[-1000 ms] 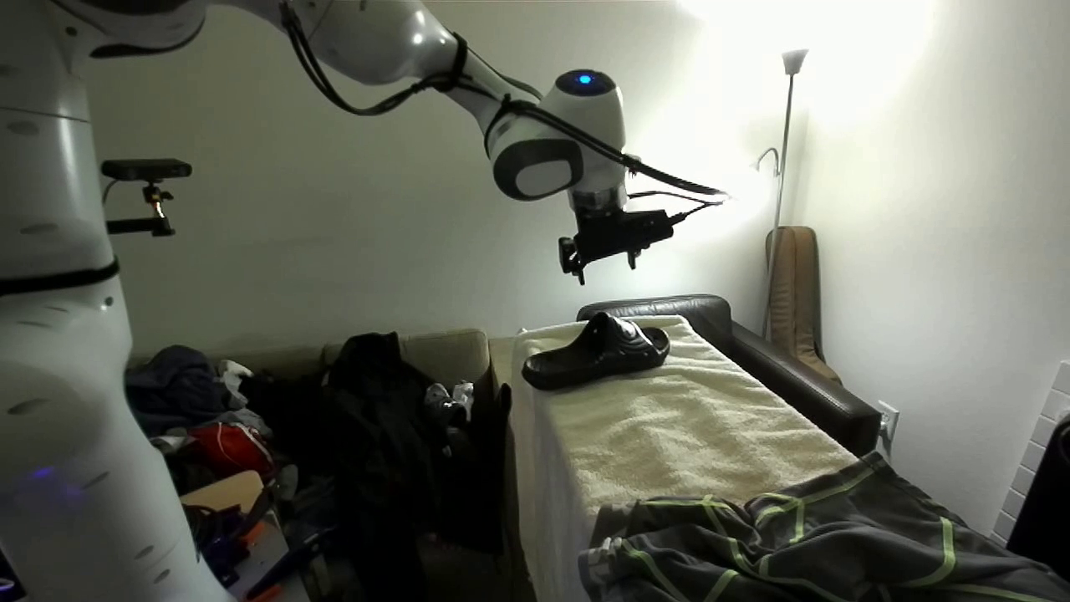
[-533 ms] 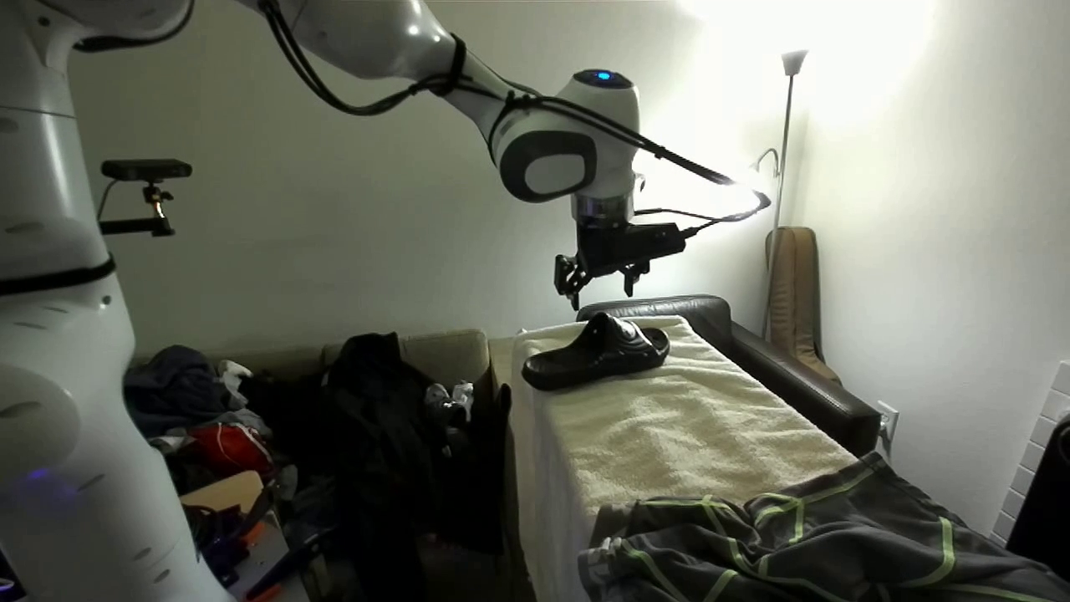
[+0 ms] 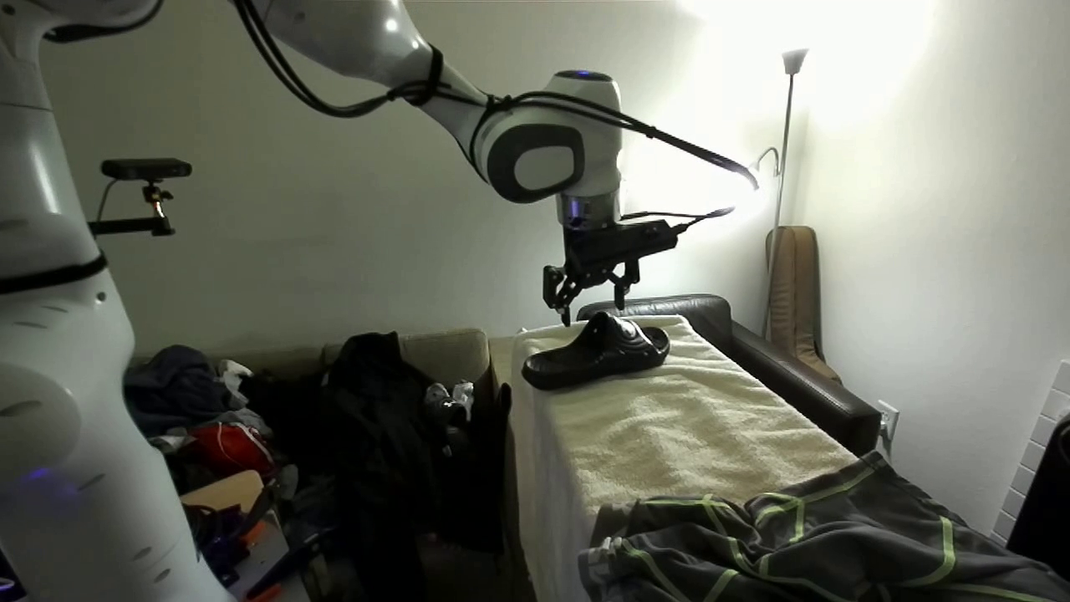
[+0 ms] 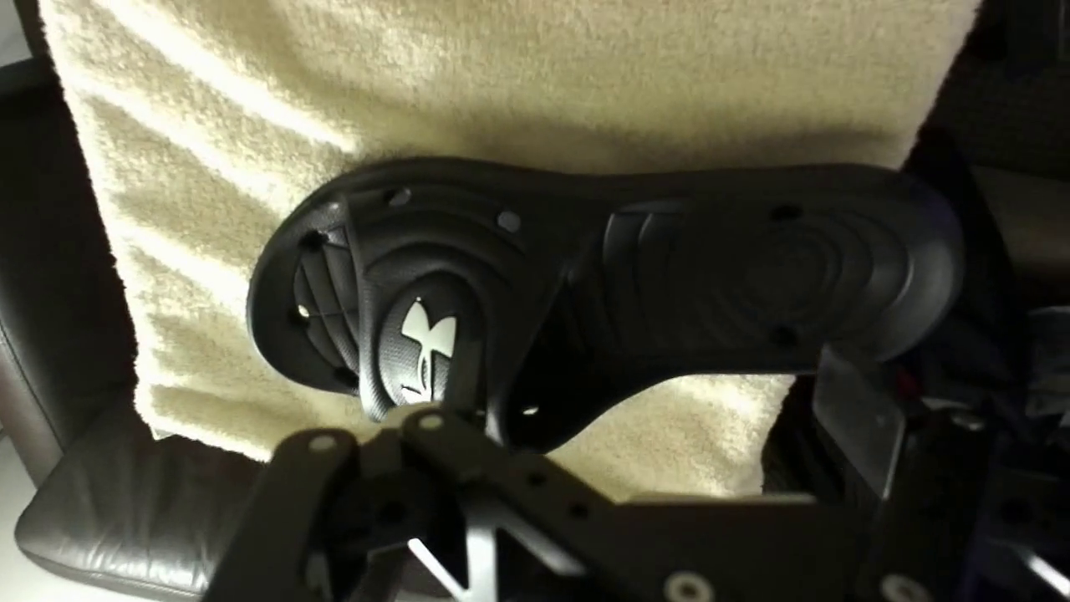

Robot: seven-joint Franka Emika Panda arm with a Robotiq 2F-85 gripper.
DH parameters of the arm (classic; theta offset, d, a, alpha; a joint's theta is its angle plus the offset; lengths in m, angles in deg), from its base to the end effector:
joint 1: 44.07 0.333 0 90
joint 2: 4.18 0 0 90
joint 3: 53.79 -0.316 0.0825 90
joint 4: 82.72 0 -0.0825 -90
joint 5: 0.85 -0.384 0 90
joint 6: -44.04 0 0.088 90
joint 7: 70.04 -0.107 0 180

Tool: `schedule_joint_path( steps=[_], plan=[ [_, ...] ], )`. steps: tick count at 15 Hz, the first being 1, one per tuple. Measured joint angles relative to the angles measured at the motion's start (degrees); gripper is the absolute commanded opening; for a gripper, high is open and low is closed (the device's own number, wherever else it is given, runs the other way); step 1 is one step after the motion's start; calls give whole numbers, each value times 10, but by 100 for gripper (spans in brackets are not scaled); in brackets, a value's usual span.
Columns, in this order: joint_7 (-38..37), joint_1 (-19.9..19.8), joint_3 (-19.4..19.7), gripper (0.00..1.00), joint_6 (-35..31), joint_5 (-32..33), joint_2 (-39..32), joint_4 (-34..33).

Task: Put the black flip flop on the sofa

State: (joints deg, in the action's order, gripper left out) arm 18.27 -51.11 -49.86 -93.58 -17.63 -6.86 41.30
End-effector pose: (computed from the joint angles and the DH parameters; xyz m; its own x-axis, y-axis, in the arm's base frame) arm 0.5514 -0.1045 0.3934 0.3782 0.8959 0.2332 0.8943 -0.4186 0.1582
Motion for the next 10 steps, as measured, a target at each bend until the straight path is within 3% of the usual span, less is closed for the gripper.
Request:
schedule_joint_path(
  steps=[10],
  plan=[
    [-98,13,0,100,-135,150,9,45]
  ],
)
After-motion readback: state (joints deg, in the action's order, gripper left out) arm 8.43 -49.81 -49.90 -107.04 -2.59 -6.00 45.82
